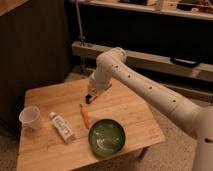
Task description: Place the eraser in the ceramic cup
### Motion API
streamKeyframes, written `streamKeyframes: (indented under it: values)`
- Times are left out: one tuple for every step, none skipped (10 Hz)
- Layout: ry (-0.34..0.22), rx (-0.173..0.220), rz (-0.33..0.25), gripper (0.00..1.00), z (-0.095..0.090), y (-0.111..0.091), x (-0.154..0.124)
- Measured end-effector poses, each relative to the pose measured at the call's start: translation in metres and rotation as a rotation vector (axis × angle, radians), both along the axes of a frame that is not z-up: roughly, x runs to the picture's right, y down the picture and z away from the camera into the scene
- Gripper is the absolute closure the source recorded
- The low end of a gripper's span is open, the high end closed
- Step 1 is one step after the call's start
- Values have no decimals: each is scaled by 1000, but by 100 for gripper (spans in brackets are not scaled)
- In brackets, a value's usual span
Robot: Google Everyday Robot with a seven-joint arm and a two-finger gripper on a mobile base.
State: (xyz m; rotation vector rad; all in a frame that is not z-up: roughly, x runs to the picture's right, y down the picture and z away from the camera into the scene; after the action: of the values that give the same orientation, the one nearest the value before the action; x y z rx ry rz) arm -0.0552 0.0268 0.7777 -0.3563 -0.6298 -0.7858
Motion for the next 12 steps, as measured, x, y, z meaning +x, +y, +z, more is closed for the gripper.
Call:
streamKeyframes:
  values:
    - [2, -19, 21, 30, 5, 5, 4]
    - [4, -35, 34, 22, 12, 11, 5]
    - [6, -39, 38, 20, 16, 11, 4]
    - [7, -38, 39, 20, 20, 7, 0]
    - [9, -37, 35, 20, 25, 3, -7]
    - [8, -36, 26, 20, 32, -2, -17]
    - [11, -38, 18, 20, 39, -4, -24]
    - [16, -40, 2, 20, 47, -3, -30]
    - [29, -40, -13, 20, 58, 0, -30]
    - [37, -41, -18, 20, 66, 2, -27]
    - [43, -42, -14, 20, 74, 4, -24]
    - [50, -43, -10, 20, 83, 5, -17]
